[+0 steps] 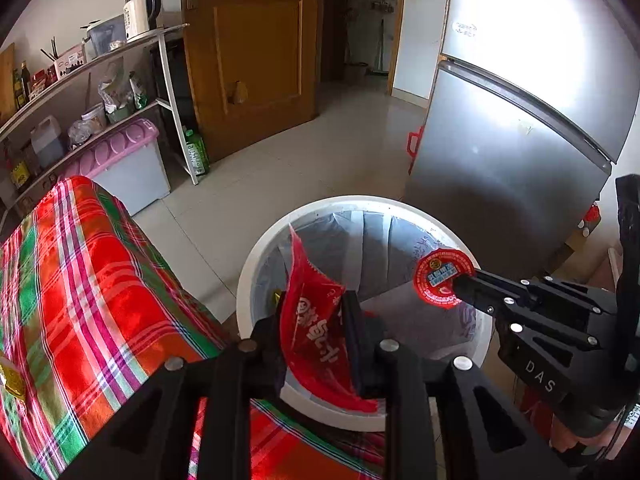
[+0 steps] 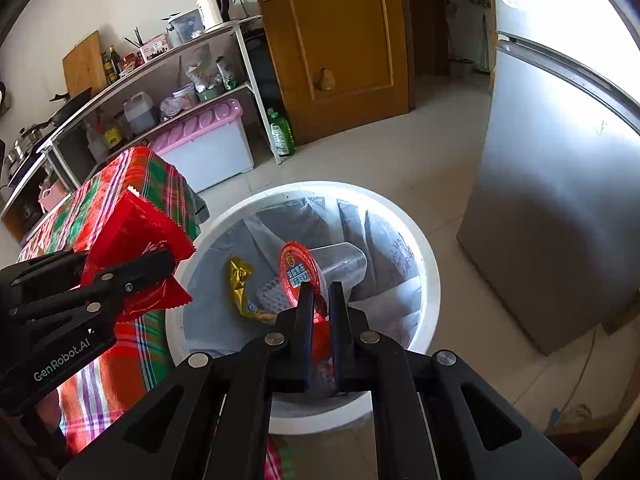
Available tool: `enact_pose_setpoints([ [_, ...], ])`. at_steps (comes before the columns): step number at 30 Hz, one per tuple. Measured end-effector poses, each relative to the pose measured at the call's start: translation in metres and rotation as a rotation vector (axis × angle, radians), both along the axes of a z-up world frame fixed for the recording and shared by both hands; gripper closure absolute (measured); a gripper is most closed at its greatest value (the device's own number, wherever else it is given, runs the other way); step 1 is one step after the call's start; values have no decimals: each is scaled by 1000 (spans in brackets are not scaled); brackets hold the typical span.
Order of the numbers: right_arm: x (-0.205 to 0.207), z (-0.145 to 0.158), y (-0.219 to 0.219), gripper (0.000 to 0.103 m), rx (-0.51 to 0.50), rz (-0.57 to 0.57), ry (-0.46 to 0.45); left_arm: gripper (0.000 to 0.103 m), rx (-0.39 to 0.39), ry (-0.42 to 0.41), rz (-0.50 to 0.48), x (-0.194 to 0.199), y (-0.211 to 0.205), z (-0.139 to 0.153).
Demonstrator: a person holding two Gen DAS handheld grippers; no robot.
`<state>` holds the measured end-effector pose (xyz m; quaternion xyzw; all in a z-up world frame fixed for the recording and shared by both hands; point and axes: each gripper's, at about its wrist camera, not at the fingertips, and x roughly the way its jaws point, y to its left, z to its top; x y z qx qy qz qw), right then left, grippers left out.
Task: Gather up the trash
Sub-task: 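Lift the red bag and red sauce cup, carry them to the bin, open both tools, then move both tools back from the bin toward the last packets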
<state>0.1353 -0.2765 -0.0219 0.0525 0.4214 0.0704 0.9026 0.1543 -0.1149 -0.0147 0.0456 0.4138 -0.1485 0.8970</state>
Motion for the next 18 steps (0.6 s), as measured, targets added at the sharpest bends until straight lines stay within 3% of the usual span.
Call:
enact_pose_setpoints([
  [1, 0, -1, 0, 96, 6, 0, 0, 70, 0, -1, 1, 0, 0, 0],
  [2, 0, -1, 0, 96, 14, 2, 0, 56, 0, -2, 6, 0, 0, 0],
  [4, 1, -2, 1, 93, 15, 0, 1, 42, -10, -7, 10, -1, 2, 0],
  [7, 2, -1, 3, 87, 6, -3, 1, 42, -14, -12, 14, -1, 4, 2],
  [18, -5, 7, 11, 86, 23, 1, -21, 42, -36, -29, 49, -9, 27, 14],
])
